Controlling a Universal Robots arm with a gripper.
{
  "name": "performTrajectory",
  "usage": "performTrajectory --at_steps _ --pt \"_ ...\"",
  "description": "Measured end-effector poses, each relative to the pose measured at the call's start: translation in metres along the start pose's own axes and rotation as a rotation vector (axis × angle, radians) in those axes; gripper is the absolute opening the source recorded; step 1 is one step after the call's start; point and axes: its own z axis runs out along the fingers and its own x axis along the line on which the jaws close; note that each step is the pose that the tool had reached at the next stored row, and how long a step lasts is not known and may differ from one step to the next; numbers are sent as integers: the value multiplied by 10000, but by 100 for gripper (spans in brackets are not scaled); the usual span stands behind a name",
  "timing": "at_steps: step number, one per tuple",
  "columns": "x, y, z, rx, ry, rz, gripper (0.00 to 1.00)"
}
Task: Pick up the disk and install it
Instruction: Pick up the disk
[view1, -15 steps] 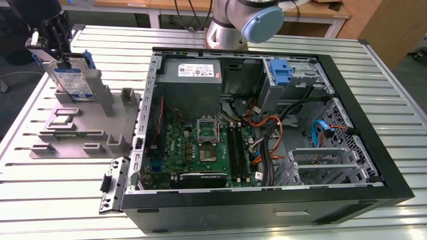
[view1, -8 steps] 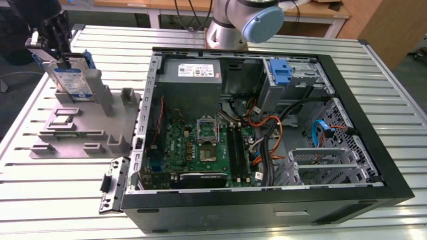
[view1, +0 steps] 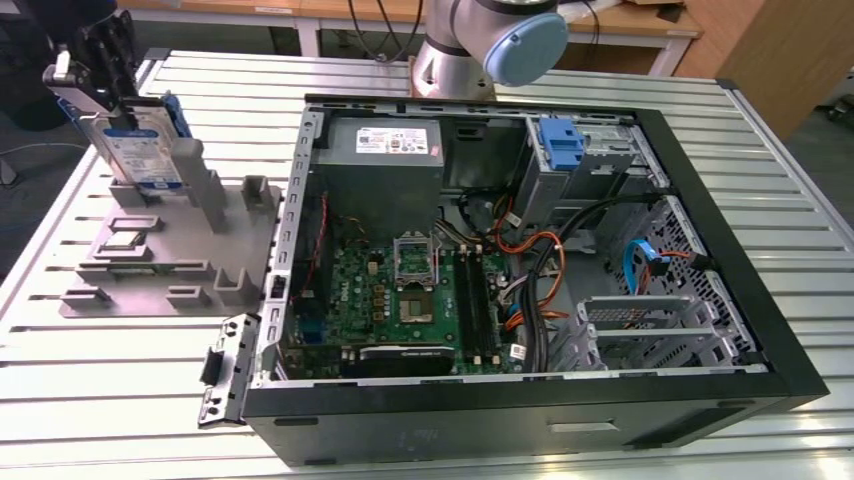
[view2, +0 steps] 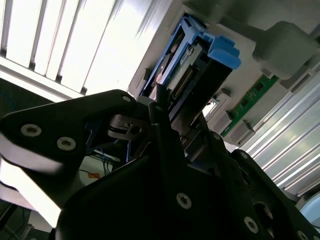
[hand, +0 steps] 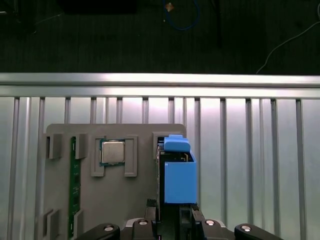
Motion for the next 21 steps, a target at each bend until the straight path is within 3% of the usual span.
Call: performTrajectory --at_steps 3,18,21 --pt "-1 2 -46 -1 0 0 35" --pt "-1 2 -50 0 0 0 35" --pt "-2 4 -86 -1 1 0 35"
